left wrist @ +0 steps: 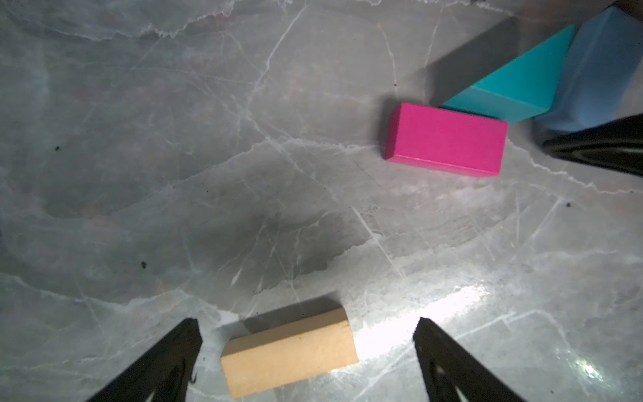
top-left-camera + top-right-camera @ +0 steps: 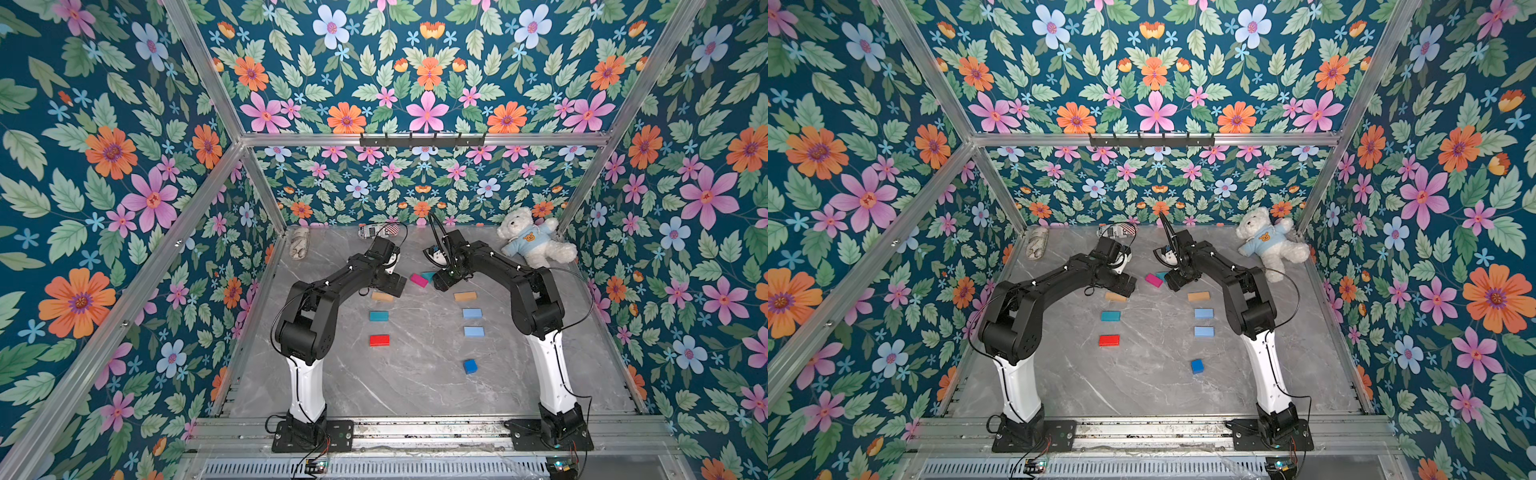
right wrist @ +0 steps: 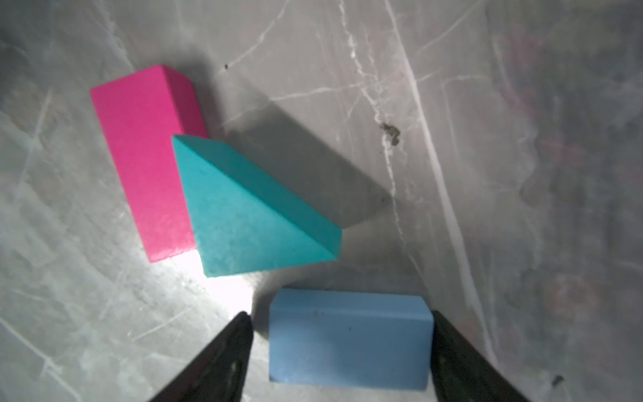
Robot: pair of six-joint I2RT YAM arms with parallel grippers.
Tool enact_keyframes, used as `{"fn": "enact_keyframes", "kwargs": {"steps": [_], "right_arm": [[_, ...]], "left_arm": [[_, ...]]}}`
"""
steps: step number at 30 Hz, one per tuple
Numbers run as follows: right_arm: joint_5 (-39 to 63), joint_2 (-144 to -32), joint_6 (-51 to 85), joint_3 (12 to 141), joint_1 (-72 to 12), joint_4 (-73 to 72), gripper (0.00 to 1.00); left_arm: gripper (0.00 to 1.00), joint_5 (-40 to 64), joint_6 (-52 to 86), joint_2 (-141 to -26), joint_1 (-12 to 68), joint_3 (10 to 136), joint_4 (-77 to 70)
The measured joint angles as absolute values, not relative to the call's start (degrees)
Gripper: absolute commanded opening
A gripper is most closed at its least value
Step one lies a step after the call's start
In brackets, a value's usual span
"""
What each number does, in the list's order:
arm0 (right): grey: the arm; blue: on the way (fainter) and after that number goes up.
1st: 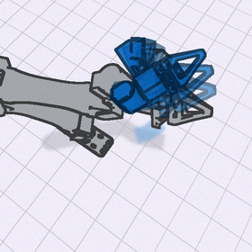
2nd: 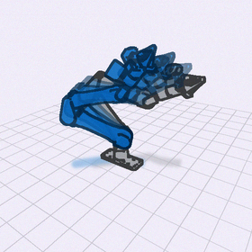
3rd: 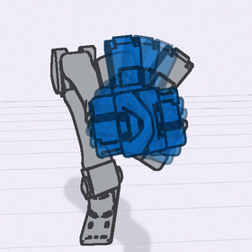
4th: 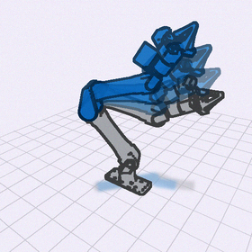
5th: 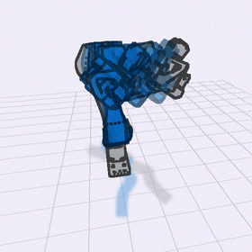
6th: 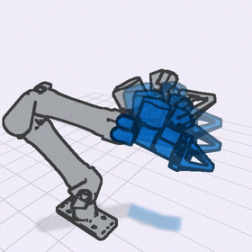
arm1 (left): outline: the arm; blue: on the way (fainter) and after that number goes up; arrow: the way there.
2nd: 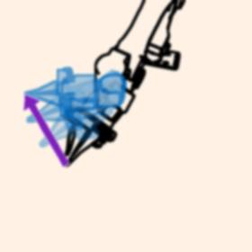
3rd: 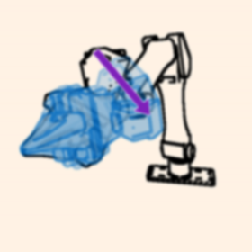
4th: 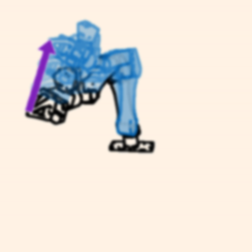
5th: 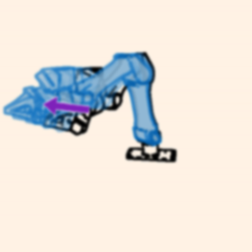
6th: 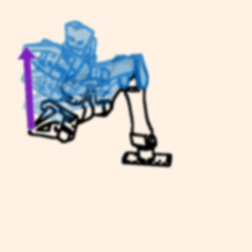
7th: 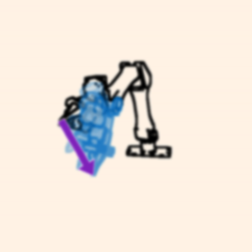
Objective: Assemble a heart with building blocks
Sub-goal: Assemble the building block at the center of the board.
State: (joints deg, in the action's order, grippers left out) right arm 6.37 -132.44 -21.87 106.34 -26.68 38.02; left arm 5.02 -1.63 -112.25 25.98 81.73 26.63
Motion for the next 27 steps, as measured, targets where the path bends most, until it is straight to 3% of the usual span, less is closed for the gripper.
{"fn": "enact_keyframes", "kwargs": {"steps": [10, 21, 27], "right_arm": [[5.87, -131.13, -20.95, 104.44, -26.26, 38.28, 0.85], [6.07, -131.57, -21.02, 105.32, -25.80, 39.03, 0.56], [6.59, -131.57, -21.08, 105.43, -25.80, 39.18, 0.52]], "left_arm": [[1.00, 5.02, -1.45, -111.72, 25.98, 81.19, 25.71], [0.99, 5.02, -1.43, -111.72, 25.93, 81.08, 25.36], [0.99, 4.99, -1.39, -111.72, 25.93, 81.03, 25.36]]}}
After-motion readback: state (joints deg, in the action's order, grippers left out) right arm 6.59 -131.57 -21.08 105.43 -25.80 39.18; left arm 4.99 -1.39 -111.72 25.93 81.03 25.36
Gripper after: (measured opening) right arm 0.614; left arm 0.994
